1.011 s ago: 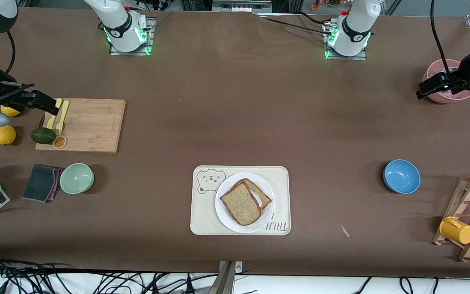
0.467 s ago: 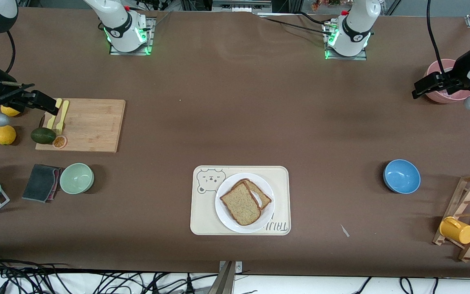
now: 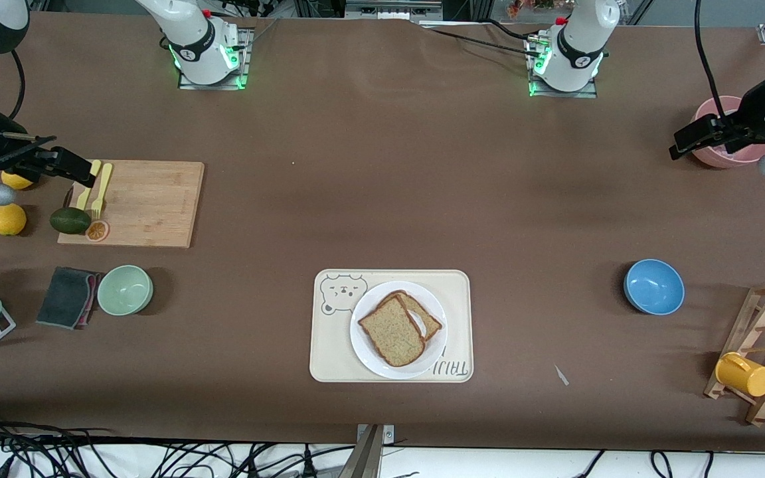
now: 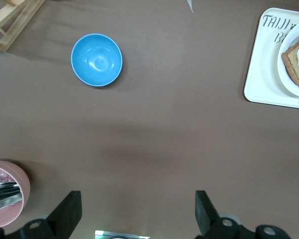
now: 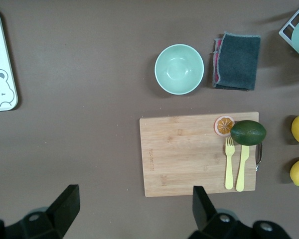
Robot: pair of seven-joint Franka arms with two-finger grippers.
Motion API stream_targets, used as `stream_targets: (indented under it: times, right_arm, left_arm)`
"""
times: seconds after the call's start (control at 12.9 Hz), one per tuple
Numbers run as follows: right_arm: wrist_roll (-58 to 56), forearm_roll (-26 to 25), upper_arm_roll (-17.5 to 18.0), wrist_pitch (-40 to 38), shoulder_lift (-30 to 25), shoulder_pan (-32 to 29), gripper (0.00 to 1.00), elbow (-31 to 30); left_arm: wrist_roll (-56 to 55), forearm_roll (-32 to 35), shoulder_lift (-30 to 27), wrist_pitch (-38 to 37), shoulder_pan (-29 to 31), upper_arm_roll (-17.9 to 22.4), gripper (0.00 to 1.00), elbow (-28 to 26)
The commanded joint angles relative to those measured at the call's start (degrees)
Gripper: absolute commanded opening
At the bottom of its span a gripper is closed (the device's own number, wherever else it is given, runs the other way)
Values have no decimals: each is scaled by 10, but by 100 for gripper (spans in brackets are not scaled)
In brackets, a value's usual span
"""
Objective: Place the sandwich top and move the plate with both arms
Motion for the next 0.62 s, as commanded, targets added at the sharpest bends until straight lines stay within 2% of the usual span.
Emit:
stream_targets:
  times: [0.0,0.54]
  right_arm:
    - [0,8,1,-3,3,-4,100,11]
    - [0,9,1,1,10,-3,100,11]
  left_arm:
    - [7,-13,8,-7,3,2,100,17]
    - [9,-17,8,0,0,1,100,17]
